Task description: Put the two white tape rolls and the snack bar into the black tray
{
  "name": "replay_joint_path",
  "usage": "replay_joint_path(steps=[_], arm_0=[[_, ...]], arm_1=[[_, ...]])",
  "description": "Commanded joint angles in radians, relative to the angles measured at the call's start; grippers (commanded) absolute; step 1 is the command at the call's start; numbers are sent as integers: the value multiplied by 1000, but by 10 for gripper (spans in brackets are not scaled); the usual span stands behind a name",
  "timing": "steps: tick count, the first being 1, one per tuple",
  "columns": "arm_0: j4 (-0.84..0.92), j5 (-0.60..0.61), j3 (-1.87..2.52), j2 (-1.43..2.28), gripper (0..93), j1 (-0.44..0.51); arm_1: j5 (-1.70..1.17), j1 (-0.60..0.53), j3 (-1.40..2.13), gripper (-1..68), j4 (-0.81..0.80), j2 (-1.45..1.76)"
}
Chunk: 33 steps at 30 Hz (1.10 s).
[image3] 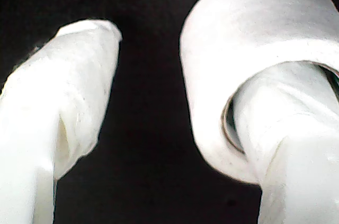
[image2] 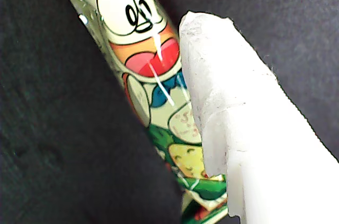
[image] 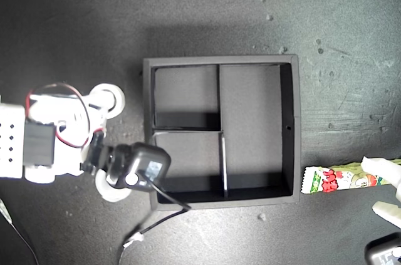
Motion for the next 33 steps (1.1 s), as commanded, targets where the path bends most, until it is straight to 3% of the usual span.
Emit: replay_joint_path(steps=[1,6,13,20,23,26,28,33], arm_0=[[-5,-38,-43,-32,124,-44],[-5,-52,-20,-11,6,-81],[26,-18,-8,115,1,-84],[64,51,-21,302,1,-94],[78,74,-40,391,1,-95],[81,106,-63,476,1,-86],[83,130,-86,515,1,-72],[83,187,-155,566,1,-25]], arm_1=[[71,-44,8,326,-14,14],[236,-132,100,330,-169,2],[353,-95,408,323,-523,2],[314,3,523,225,-607,2],[291,40,557,119,-643,2],[267,57,565,14,-646,6],[238,61,537,0,-601,20],[144,71,253,0,-192,25]])
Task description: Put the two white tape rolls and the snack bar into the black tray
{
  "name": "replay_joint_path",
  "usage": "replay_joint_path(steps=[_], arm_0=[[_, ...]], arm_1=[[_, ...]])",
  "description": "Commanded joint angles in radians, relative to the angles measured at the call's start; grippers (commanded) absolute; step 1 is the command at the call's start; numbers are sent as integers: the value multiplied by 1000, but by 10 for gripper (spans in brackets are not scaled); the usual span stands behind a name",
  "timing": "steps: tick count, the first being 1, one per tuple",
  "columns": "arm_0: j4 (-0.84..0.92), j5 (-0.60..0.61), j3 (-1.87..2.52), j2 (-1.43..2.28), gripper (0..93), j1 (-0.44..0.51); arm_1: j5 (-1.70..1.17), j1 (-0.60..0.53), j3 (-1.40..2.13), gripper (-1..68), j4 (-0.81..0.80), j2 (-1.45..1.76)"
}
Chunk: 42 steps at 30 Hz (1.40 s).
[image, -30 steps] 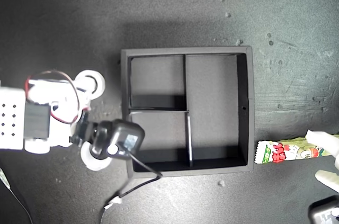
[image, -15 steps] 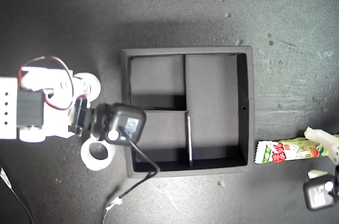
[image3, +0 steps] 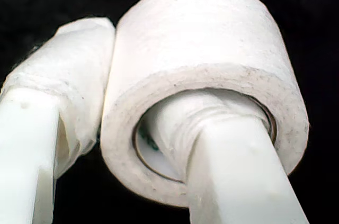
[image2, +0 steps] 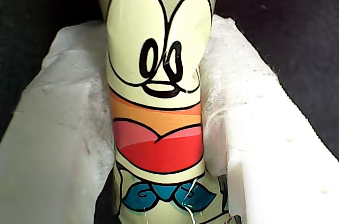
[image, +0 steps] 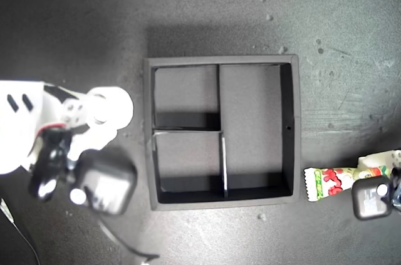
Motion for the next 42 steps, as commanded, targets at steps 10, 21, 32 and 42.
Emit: replay_joint_path(steps=[10,21,32,42], arm_0=[[-3,75,-284,-117,1,123],[17,29,-457,-379,1,140],[-40,2,-554,-589,1,140],[-2,-15,-713,-764,1,158]], arm_1=[[-540,124,-495,-1,339,11],[-1466,242,-586,-1,293,6],[-1609,330,-597,-1,169,-3],[-1609,328,-836,-1,15,-345]])
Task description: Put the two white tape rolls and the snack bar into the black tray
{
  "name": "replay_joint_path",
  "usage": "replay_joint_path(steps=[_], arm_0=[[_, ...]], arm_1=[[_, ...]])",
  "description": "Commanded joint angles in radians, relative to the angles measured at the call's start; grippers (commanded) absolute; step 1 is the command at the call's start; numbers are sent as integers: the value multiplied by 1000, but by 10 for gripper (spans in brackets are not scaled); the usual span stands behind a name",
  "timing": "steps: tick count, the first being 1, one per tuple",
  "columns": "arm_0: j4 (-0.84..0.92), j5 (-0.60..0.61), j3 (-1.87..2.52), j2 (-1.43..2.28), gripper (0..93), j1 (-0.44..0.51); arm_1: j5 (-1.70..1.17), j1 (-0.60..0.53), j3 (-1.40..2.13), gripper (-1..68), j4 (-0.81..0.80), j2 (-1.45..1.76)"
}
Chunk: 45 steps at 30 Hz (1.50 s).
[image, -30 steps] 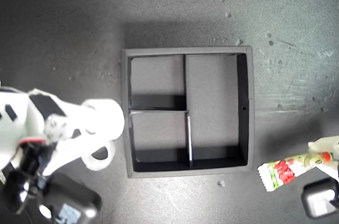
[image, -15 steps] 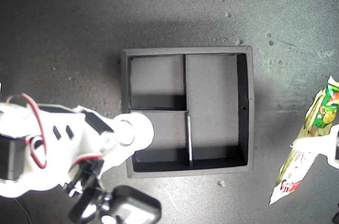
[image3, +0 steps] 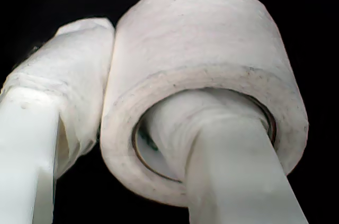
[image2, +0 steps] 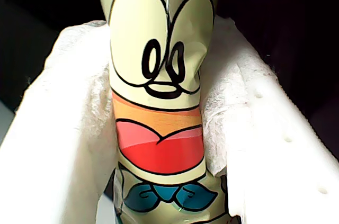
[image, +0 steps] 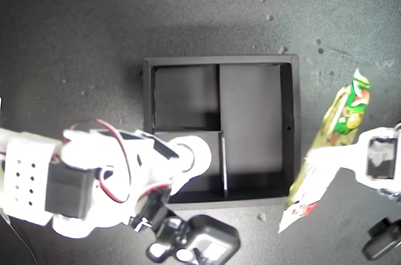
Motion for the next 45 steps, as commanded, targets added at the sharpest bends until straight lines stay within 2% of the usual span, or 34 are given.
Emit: replay_joint_path(steps=[1,8,22,45], arm_0=[[5,-28,-48,2,1,15],[-2,-55,-75,-67,1,34],[-2,-98,-132,-150,6,57],[2,-144,-69,-130,121,67]], arm_1=[[-11,-8,-166,-1,5,-103],[-17,-18,-337,-1,28,-259],[5,-35,-373,-1,17,-321],[43,-28,-459,-1,-8,-465]])
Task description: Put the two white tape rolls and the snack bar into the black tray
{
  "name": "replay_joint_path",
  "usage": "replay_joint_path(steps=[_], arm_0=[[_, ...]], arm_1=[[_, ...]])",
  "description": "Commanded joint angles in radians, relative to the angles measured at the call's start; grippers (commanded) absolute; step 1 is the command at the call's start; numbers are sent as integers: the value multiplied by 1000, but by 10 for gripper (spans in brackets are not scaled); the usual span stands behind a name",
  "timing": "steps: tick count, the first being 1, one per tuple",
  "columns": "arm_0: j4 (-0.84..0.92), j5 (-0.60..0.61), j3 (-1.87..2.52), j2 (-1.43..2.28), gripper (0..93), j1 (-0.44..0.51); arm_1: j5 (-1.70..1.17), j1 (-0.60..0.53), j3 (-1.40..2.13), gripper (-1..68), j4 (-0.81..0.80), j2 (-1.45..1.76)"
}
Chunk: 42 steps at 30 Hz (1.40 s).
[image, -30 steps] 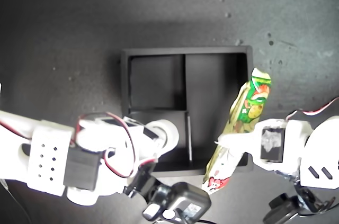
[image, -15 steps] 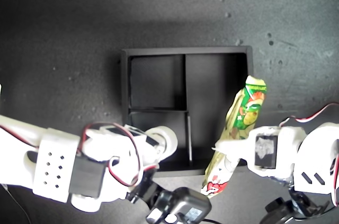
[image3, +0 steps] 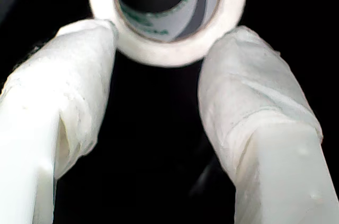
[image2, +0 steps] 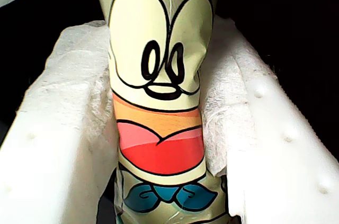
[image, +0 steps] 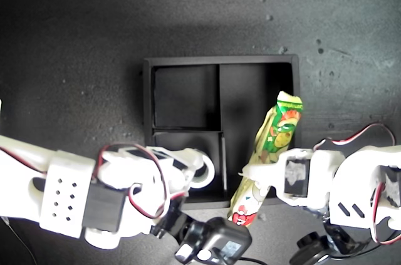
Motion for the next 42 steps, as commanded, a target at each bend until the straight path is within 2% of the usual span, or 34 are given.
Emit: replay_joint_path(steps=[1,3,8,10,15,21,27,33,35,39,42], arm_0=[[2,-14,5,48,121,11],[2,-15,11,55,121,11],[2,-17,21,64,121,11],[2,-20,28,67,120,11],[2,-26,43,78,119,11],[2,-29,49,84,118,11],[80,3,29,156,111,-12],[348,41,-146,218,108,-43],[385,12,-152,250,103,-41],[456,-103,-135,267,105,5],[505,-239,-44,318,116,38]], arm_1=[[12,12,-34,-1,-14,6],[17,17,-23,11,-14,6],[20,17,-3,173,-14,5],[20,12,2,208,-3,5],[15,-2,-2,211,57,5],[15,-15,-57,215,209,5],[97,49,-264,201,522,12],[255,115,-650,197,881,17],[388,146,-778,180,1023,17],[624,147,-489,156,1022,282],[796,126,-244,140,1012,477]])
